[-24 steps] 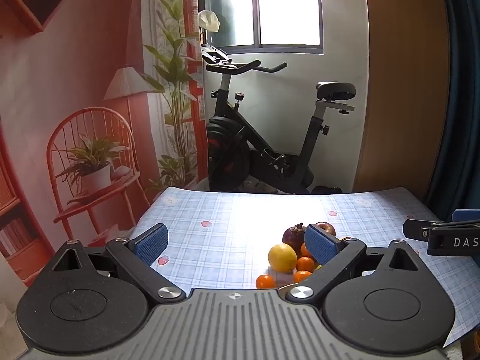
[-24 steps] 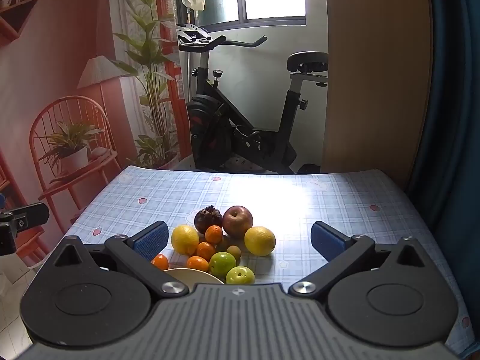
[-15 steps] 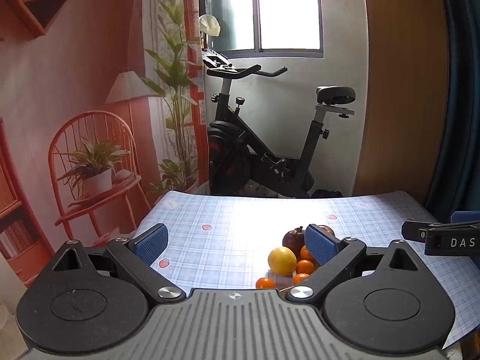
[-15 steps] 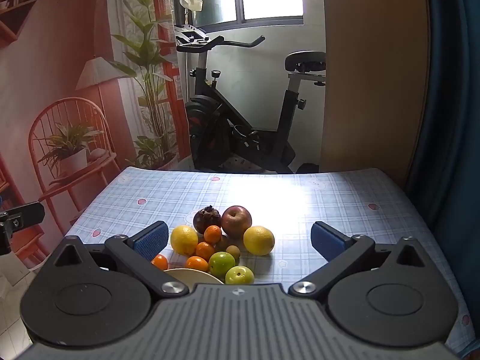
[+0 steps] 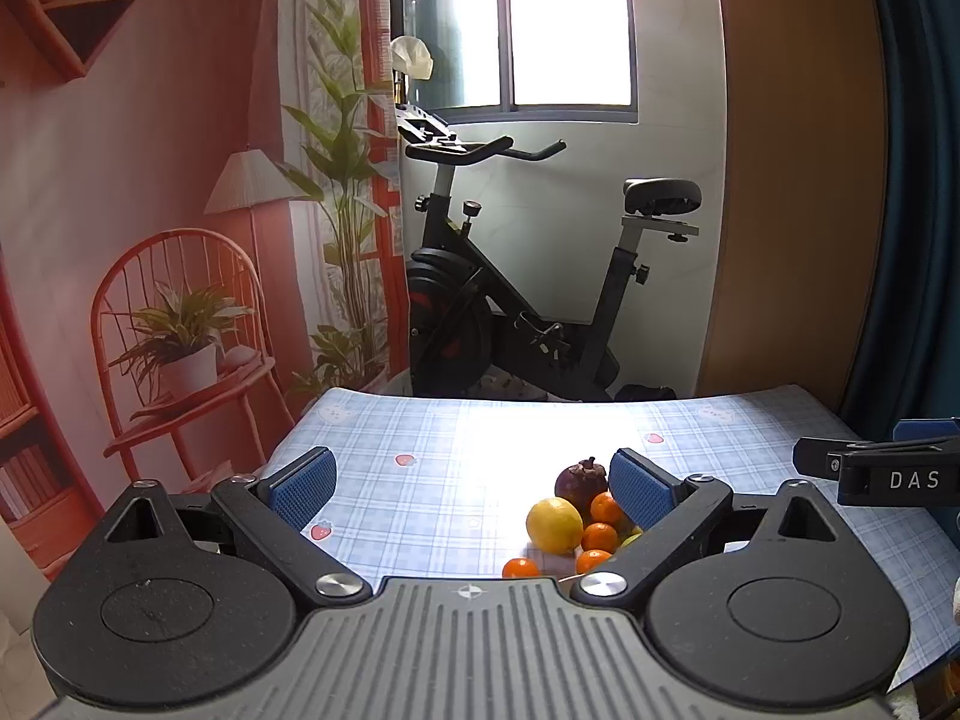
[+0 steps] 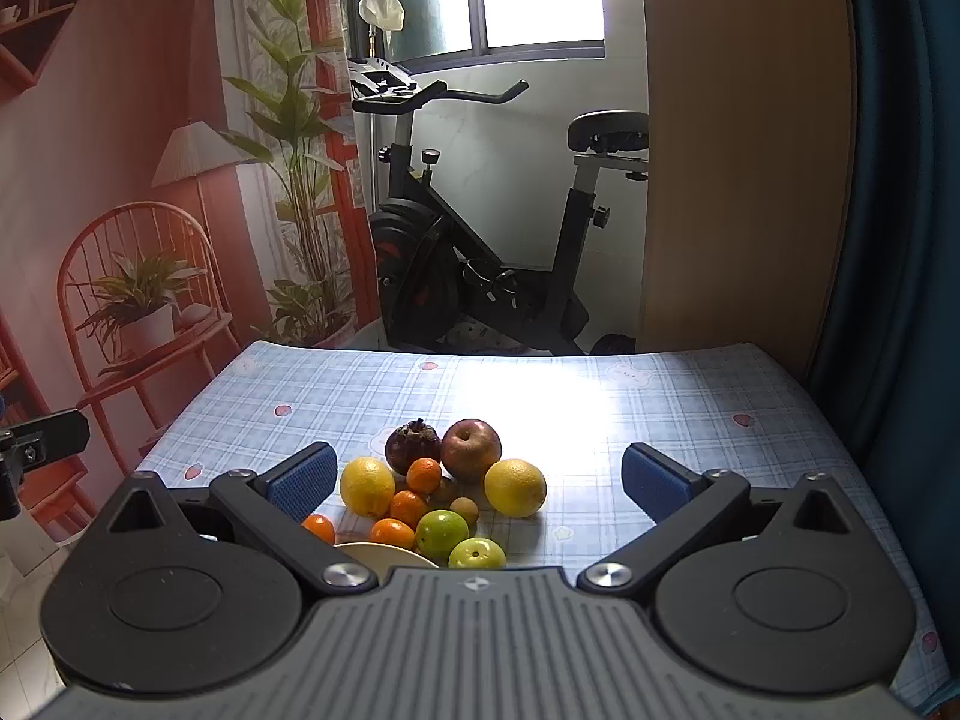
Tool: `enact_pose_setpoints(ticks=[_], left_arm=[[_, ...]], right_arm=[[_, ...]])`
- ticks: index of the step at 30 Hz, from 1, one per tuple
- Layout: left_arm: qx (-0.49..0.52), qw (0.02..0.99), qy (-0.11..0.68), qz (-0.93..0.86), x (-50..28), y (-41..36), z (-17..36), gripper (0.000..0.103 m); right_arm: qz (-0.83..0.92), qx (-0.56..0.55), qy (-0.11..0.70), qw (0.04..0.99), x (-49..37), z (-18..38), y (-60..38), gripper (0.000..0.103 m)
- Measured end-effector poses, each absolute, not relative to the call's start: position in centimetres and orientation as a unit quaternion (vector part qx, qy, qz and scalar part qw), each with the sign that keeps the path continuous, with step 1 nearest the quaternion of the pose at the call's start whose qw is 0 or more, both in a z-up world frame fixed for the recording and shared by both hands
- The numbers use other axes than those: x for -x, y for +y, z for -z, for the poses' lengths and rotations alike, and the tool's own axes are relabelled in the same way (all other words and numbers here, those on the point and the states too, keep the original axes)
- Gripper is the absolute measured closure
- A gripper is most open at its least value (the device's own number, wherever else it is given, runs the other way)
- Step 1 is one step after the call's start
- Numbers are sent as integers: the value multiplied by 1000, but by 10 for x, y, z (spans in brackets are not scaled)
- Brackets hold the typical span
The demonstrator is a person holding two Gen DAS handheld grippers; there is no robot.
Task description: Organize fruits
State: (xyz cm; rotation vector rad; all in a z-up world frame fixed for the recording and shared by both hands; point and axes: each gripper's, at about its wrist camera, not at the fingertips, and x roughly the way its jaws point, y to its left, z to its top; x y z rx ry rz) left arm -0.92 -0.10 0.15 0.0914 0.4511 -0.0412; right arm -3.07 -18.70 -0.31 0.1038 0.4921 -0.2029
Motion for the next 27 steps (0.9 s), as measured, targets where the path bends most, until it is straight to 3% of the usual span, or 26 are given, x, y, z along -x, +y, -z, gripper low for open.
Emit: enact_pose_setpoints(ticks=[27], left_arm=[[-40, 975, 216, 23, 12, -5, -2, 4]], right_arm=[[101, -54, 236, 965, 35, 1, -187, 0]])
